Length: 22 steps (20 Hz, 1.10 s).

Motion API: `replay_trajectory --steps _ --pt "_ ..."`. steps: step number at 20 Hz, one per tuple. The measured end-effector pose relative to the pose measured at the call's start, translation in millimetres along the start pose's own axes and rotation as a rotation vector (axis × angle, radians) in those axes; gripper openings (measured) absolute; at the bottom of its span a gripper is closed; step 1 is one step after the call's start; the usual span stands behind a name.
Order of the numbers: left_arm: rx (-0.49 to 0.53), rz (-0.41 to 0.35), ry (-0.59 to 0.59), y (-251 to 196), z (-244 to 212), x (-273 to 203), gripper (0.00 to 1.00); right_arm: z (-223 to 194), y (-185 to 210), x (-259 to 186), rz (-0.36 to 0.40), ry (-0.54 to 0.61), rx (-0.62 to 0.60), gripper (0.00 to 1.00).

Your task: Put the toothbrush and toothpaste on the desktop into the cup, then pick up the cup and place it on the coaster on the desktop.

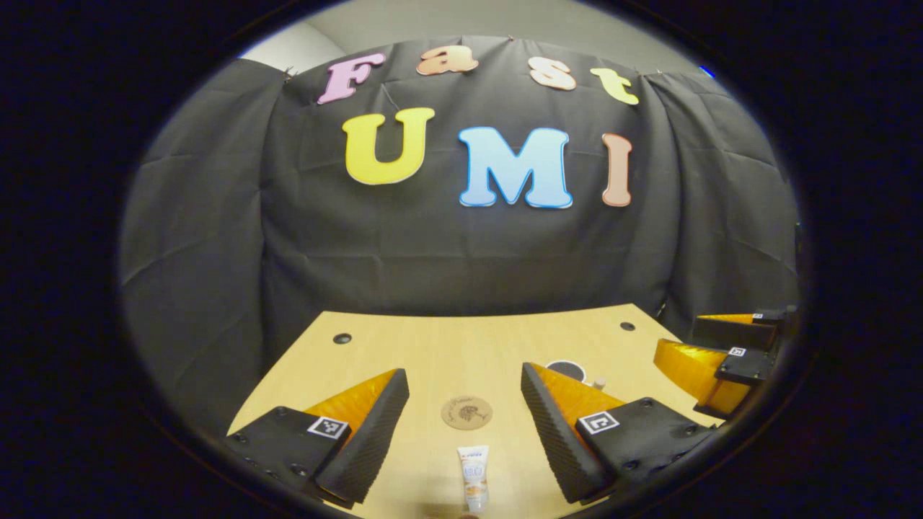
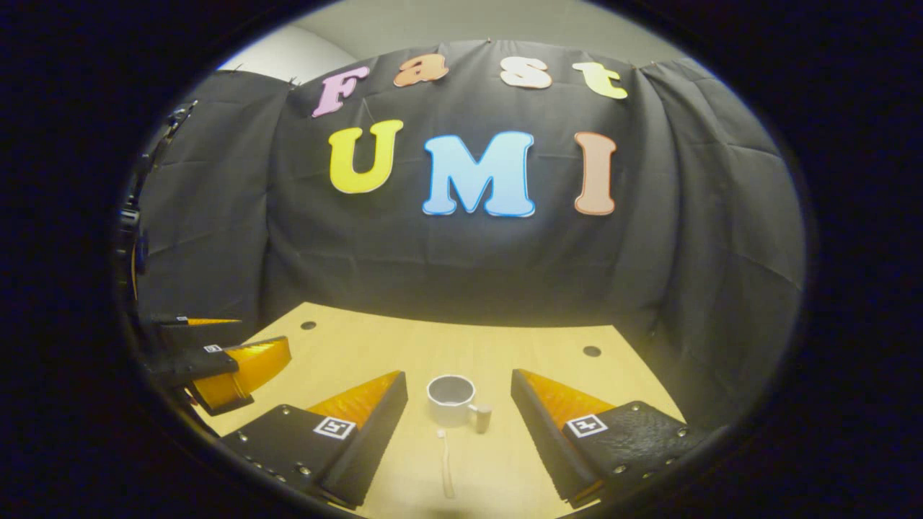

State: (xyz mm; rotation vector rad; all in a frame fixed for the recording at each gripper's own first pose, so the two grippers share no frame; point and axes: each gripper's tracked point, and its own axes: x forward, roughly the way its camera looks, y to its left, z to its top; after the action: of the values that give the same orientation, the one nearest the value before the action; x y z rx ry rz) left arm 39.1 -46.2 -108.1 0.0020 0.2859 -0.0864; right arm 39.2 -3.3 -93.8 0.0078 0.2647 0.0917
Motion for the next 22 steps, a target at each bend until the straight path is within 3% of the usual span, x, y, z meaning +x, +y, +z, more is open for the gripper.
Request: replay_trajectory --steps 11,22 --pt "0.004 -0.058 0.311 -10.2 -125.3 43.4 1.00 -111.9 6.0 50.5 0.051 0.310 0.032 0.90" --pt "0.004 -0.036 0.596 -1.4 -233.2 69.7 1.00 -198.1 5.7 73.0 0.033 0.643 0.020 0.92"
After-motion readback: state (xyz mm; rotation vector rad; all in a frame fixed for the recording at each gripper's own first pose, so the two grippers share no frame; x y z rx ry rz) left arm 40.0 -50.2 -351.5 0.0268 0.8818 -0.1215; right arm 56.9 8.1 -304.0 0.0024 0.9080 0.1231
